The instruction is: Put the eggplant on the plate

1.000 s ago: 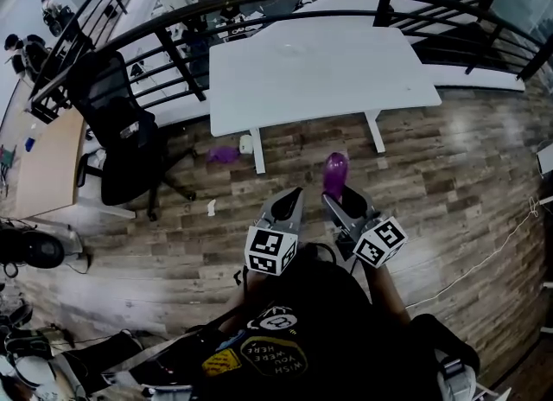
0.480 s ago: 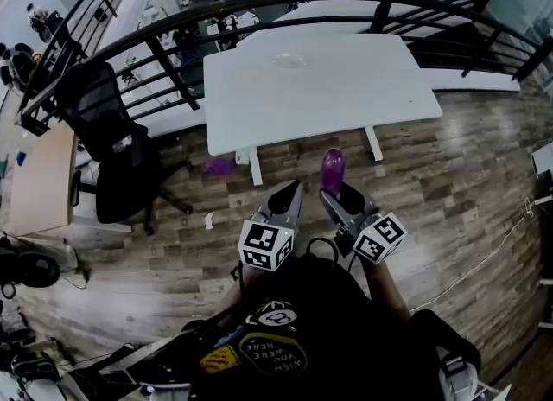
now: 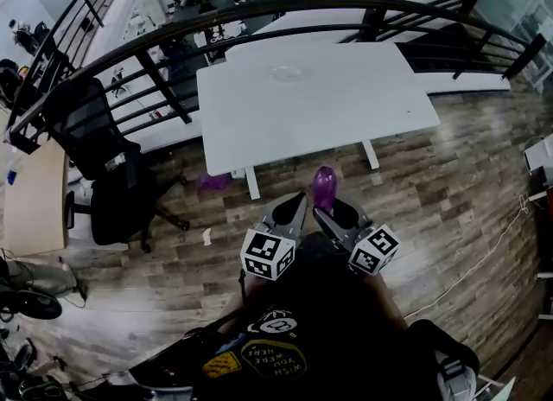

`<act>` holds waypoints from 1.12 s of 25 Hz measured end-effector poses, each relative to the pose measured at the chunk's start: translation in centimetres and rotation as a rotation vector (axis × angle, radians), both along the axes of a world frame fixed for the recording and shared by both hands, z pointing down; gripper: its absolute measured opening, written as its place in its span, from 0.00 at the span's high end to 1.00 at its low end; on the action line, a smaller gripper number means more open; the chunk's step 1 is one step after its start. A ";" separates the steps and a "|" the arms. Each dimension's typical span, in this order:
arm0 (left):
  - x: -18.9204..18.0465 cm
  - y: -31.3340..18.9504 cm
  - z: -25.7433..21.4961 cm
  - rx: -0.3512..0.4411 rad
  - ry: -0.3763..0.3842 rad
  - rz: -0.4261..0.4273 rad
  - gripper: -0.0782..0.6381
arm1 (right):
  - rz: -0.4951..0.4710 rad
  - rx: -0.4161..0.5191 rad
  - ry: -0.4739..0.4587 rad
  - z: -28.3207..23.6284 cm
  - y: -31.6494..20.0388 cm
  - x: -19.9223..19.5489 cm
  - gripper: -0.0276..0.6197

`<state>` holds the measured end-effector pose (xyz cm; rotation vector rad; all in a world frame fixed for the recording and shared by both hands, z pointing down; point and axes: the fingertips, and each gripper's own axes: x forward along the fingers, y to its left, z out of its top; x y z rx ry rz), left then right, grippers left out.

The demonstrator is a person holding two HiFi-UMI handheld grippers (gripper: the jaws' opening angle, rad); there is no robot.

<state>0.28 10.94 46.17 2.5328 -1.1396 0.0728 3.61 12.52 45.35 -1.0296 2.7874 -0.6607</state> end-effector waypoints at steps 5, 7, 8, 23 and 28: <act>0.2 -2.5 -0.5 0.044 -0.017 0.005 0.89 | -0.013 -0.008 -0.001 0.0 -2.8 0.0 0.68; 0.7 -3.9 -1.0 0.056 -0.015 0.003 0.89 | -0.016 0.008 -0.002 -0.8 -4.4 0.4 0.68; 1.1 -4.6 -1.2 0.061 -0.015 0.005 0.89 | -0.014 0.014 -0.004 -1.0 -5.2 0.8 0.68; 6.0 -14.0 0.7 0.072 -0.113 -0.055 0.89 | -0.082 0.016 -0.036 0.2 -14.9 5.8 0.68; 5.1 -17.1 1.7 0.043 -0.125 -0.071 0.89 | -0.080 -0.027 -0.037 1.0 -18.0 5.3 0.68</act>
